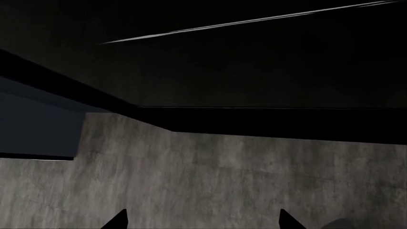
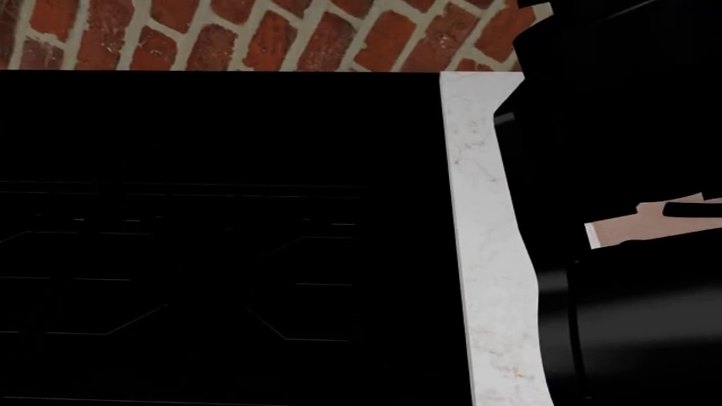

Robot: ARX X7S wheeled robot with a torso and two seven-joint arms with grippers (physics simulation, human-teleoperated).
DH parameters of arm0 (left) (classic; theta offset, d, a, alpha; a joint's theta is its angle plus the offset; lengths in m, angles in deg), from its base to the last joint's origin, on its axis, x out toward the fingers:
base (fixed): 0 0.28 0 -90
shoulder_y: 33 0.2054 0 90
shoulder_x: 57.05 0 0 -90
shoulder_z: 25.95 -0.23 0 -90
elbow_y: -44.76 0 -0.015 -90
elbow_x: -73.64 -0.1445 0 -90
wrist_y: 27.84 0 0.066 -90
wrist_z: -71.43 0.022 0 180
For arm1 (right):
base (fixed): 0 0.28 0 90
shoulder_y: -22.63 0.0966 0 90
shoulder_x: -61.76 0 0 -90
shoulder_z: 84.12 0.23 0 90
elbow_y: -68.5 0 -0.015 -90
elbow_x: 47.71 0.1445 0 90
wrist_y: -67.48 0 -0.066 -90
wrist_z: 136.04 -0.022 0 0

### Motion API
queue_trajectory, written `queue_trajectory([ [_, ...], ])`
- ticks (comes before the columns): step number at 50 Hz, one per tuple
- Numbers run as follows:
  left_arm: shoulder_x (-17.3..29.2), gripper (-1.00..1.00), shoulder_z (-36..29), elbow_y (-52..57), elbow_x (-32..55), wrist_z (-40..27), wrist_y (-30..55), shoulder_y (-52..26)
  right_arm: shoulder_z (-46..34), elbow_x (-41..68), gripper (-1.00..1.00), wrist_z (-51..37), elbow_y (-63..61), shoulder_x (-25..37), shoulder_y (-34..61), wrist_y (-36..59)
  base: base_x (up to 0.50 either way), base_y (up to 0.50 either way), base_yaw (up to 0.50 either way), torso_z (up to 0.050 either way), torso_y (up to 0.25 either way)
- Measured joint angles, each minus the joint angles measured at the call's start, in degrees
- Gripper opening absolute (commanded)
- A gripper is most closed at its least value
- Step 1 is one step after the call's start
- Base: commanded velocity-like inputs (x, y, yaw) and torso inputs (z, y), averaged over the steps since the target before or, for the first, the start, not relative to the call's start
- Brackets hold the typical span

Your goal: Press the stop button on the microwave

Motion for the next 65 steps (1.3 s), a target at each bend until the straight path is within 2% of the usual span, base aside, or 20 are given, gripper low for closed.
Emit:
queue_trajectory([
  [18,-0.1,1.0,-0.1,-0.3,0.2,0.0,0.2,-0.2,0.1,2.8,1.0,-2.8,-6.1,1.7,-0.5,5.1,0.0,0.0,0.0,0.0,0.0],
  [19,0.0,1.0,0.0,-0.2,0.1,0.0,0.2,-0.1,0.2,3.1,-1.0,-3.0,-6.8,1.8,-0.6,5.5,0.0,0.0,0.0,0.0,0.0],
  [42,-0.1,1.0,-0.1,-0.3,0.2,0.0,0.2,-0.2,0.3,6.2,-1.0,-8.1,-18.5,4.4,-3.5,11.0,0.0,0.0,0.0,0.0,0.0],
  [65,0.0,1.0,-0.1,-0.2,0.2,0.0,0.2,-0.1,-0.4,7.2,-1.0,-9.3,-20.3,4.8,-5.0,12.5,0.0,0.0,0.0,0.0,0.0],
])
